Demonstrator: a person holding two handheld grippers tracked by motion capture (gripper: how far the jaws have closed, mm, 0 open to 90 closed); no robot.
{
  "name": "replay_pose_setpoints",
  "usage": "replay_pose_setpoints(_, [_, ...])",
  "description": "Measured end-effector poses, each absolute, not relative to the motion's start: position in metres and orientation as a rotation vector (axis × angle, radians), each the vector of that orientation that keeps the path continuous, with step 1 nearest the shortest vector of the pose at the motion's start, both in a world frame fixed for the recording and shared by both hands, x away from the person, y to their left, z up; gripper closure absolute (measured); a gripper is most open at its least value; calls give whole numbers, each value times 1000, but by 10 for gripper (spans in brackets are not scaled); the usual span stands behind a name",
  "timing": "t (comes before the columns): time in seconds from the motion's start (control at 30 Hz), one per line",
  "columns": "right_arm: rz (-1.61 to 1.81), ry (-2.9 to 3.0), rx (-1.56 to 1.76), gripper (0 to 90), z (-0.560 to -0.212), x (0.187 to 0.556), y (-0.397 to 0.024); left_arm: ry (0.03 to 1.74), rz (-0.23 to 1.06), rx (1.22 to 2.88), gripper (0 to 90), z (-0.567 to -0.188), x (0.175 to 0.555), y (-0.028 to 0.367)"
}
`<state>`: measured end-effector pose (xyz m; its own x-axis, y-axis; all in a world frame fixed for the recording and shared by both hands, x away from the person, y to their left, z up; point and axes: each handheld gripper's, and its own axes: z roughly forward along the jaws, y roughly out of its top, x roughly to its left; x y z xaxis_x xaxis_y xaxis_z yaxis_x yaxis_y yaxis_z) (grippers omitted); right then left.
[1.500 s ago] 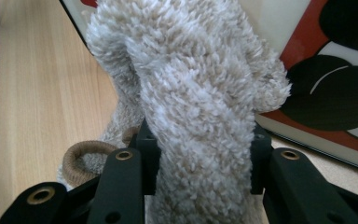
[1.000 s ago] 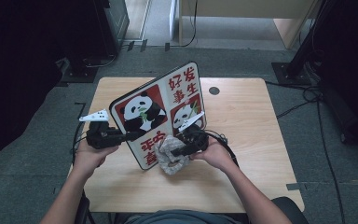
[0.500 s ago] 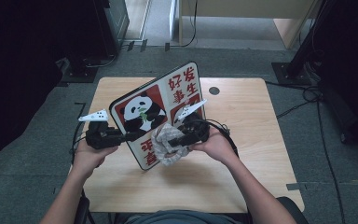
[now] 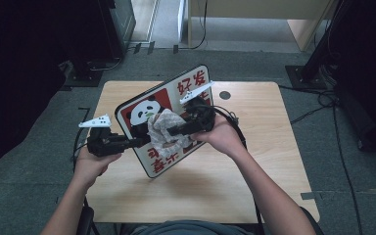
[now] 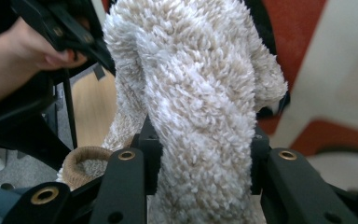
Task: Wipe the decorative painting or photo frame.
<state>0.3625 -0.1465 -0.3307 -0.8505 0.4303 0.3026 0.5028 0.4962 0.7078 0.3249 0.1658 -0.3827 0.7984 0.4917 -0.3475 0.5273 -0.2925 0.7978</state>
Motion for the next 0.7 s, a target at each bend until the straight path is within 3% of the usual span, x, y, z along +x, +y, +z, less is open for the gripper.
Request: replay_pose_setpoints(0.7, [-1365,-2727,-725,631,-262,365,-103,767,-17,1942,782,-382,322,168])
